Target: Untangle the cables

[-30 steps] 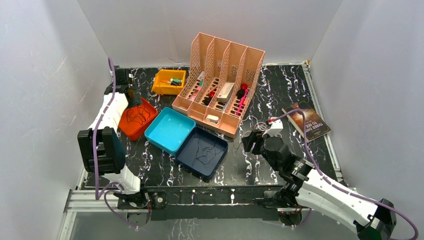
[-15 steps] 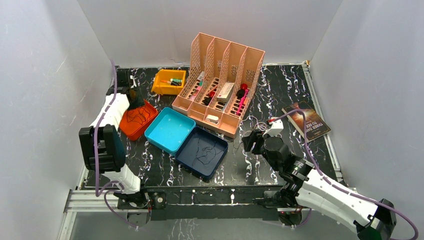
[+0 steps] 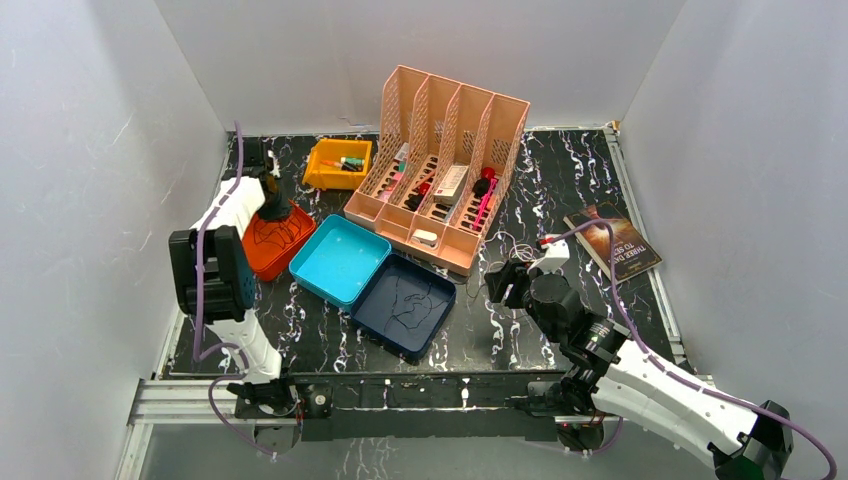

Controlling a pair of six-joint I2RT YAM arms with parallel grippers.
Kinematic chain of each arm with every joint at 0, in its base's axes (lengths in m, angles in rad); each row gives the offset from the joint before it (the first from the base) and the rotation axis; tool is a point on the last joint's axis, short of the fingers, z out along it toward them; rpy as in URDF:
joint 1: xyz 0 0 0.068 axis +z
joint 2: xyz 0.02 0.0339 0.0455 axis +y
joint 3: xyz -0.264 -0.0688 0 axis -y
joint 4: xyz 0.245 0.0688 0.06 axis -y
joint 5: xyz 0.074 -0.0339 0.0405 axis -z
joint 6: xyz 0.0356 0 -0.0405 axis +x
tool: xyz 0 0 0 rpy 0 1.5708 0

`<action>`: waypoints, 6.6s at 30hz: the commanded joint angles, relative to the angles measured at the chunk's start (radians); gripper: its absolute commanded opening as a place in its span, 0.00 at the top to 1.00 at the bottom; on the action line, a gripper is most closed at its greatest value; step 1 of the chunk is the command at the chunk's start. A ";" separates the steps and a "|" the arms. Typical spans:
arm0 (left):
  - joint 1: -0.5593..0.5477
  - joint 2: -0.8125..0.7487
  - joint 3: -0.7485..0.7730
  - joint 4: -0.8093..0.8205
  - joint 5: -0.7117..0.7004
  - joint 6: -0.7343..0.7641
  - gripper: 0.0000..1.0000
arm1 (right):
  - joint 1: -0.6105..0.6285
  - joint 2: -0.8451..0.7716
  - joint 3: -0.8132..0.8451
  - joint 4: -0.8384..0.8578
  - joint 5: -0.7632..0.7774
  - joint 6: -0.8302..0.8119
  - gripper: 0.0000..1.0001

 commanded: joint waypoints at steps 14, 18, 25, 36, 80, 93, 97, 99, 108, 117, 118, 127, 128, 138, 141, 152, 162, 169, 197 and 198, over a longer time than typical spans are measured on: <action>0.008 0.127 0.115 -0.105 0.005 0.022 0.95 | -0.004 -0.013 0.019 0.019 -0.003 0.034 0.33; 0.008 0.134 0.122 -0.113 -0.012 0.022 0.94 | -0.004 -0.014 0.020 0.018 -0.006 0.038 0.33; 0.008 0.006 0.104 -0.108 -0.046 0.000 0.66 | -0.004 -0.013 0.028 0.009 -0.004 0.032 0.32; 0.006 -0.262 -0.042 -0.017 0.004 -0.022 0.54 | -0.004 0.048 0.093 -0.032 0.066 0.009 0.32; -0.275 -0.605 -0.310 0.032 0.279 -0.075 0.48 | -0.282 0.703 0.436 -0.362 -0.387 -0.299 0.75; -0.316 -0.623 -0.254 0.042 0.344 -0.031 0.46 | -0.283 0.525 0.508 -0.420 -0.275 -0.280 1.00; -0.417 -0.634 -0.230 0.057 0.304 -0.025 0.37 | -0.283 0.498 0.590 -0.496 -0.245 -0.293 1.00; -0.461 -0.629 -0.220 0.069 0.295 -0.031 0.35 | -0.283 0.491 0.627 -0.532 -0.239 -0.303 1.00; -0.599 -0.599 -0.172 0.152 0.334 -0.046 0.32 | -0.282 0.391 0.732 -0.572 -0.236 -0.285 1.00; -0.775 -0.560 -0.159 0.406 0.434 -0.073 0.20 | -0.282 0.249 0.770 -0.441 -0.260 -0.231 1.00; -0.800 -0.550 -0.156 0.437 0.436 -0.069 0.16 | -0.282 0.241 0.775 -0.438 -0.256 -0.227 1.00; -0.988 -0.458 -0.121 0.587 0.349 0.053 0.06 | -0.283 0.199 0.797 -0.464 -0.238 -0.167 1.00; -1.003 -0.453 -0.132 0.613 0.329 0.057 0.06 | -0.283 0.191 0.797 -0.460 -0.231 -0.151 1.00; -1.143 -0.356 -0.297 1.064 0.259 0.063 0.07 | -0.282 0.127 0.777 -0.380 -0.206 -0.022 1.00; -1.166 -0.295 -0.269 1.115 0.251 0.077 0.07 | -0.282 0.128 0.790 -0.383 -0.225 -0.018 1.00; -1.193 -0.062 -0.194 1.193 0.193 0.017 0.23 | -0.282 0.110 0.846 -0.367 -0.258 -0.013 1.00; -1.196 0.110 -0.127 1.167 0.199 -0.011 0.32 | -0.283 0.111 0.979 -0.304 -0.253 -0.071 1.00; -1.196 0.198 -0.058 1.146 0.190 -0.005 0.31 | -0.282 0.154 1.074 -0.232 -0.287 -0.127 1.00; -1.196 0.274 -0.124 1.154 0.102 -0.050 0.32 | -0.281 0.232 1.339 0.152 -0.210 -0.397 1.00; -1.197 0.277 -0.124 1.154 0.101 -0.050 0.32 | -0.281 0.235 1.345 0.168 -0.207 -0.408 1.00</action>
